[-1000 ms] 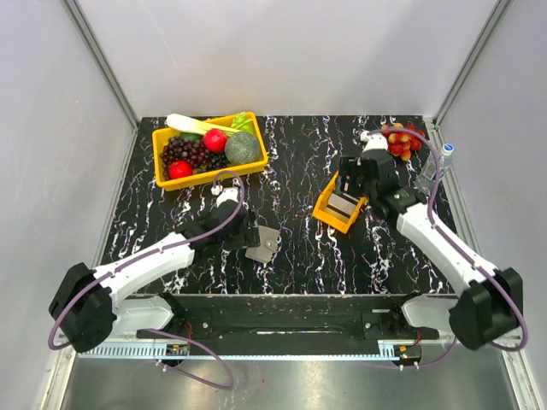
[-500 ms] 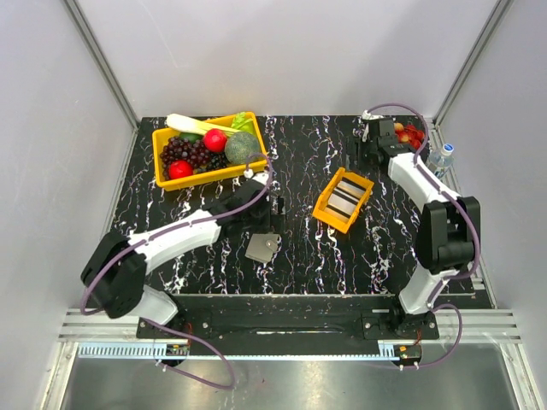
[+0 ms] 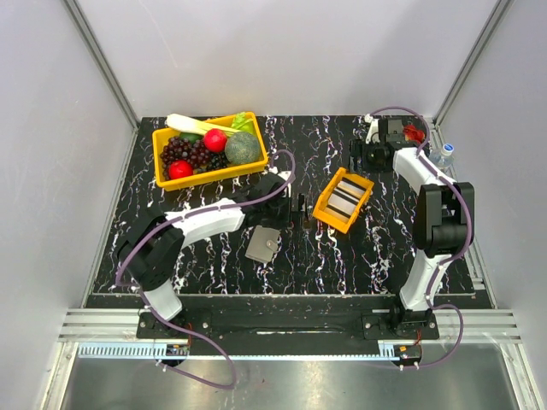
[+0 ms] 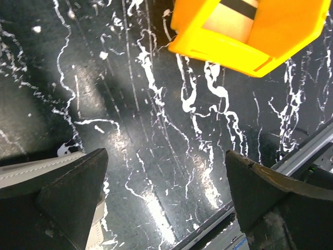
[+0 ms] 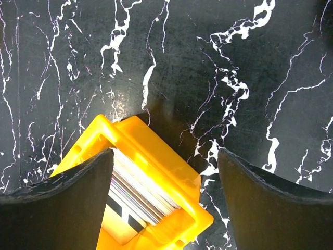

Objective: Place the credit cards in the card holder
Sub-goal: Move the storage box to the center of the board.

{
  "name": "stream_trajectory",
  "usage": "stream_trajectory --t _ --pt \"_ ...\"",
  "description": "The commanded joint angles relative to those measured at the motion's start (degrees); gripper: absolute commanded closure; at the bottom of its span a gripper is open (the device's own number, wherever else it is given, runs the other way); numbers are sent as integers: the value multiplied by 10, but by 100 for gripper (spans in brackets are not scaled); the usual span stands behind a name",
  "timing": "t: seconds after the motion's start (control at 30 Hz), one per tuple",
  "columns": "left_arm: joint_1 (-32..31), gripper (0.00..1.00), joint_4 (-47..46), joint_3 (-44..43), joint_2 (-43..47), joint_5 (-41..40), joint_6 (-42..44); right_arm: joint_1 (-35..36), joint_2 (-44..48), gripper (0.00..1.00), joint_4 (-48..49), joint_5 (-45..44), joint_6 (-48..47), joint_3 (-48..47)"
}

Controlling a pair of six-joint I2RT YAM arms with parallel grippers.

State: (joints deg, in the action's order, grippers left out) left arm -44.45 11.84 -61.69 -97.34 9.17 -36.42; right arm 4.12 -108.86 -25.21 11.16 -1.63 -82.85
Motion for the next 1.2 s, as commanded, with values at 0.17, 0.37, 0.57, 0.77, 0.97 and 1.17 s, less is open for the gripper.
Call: stream_trajectory --t 0.17,0.37,0.57,0.77,0.97,1.17 --pt "-2 1 -45 -49 -36 45 -1 -2 12 15 6 69 10 21" --pt "-2 1 -48 -52 -48 49 -5 -2 46 16 5 87 13 59" --pt "-3 1 -50 -42 -48 45 -6 -2 99 18 3 102 55 112" --pt "-3 1 -53 -38 -51 41 -8 -2 167 19 0 112 76 169" --pt "-2 1 -51 -49 -63 42 -7 -3 230 22 -3 -16 61 141" --pt "-2 2 -51 -61 -76 47 -8 -1 233 49 3 71 70 131"
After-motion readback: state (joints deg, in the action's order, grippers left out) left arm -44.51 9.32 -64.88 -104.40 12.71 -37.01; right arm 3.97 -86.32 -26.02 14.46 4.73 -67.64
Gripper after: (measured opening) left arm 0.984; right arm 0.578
